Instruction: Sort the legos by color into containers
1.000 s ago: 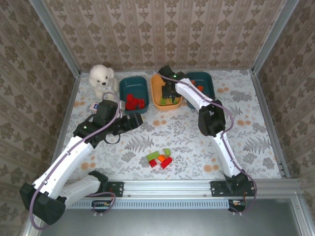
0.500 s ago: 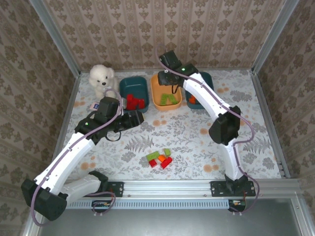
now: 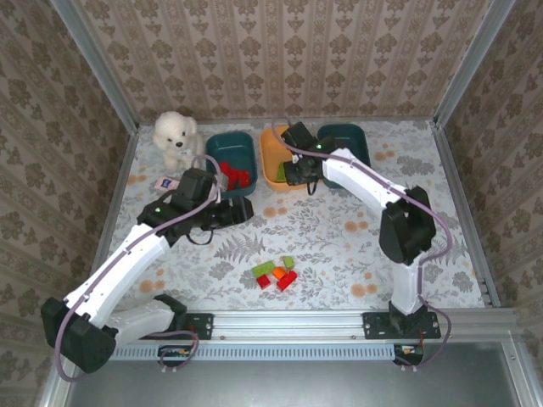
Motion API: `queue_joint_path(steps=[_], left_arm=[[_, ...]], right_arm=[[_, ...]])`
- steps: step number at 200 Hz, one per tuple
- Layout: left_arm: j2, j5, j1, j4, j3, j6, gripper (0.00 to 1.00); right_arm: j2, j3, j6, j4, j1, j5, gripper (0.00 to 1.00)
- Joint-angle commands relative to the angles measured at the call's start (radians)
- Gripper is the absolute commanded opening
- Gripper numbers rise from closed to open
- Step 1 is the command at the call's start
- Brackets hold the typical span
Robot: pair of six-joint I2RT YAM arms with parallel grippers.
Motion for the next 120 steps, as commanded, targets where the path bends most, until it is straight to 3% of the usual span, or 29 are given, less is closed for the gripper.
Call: queue_joint_path(steps=[1, 32, 61, 120], left_arm=[[0.044, 0.023, -0.066, -0.093, 0.016, 0.120, 0.75], [0.173, -0.001, -0.209, -0.094, 0.027, 0.140, 0.71], [0.356, -0.044, -0.315, -0.102, 0.117, 0.075, 0.71], [0.653, -0.044, -0.404, -0.156, 0.317, -0.220, 0.65]], right_arm=[[-0.253, -0.145, 0.012, 0.122, 0.028, -0.078, 0.34], [-0.603, -0.457, 0.081, 0.225, 0.042, -0.157, 0.41], [-0.888, -0.616, 0.118, 0.217, 0.056, -0.271, 0.48], [-1.176, -0.800, 0.191, 0.168, 0.059, -0.532, 0.55]])
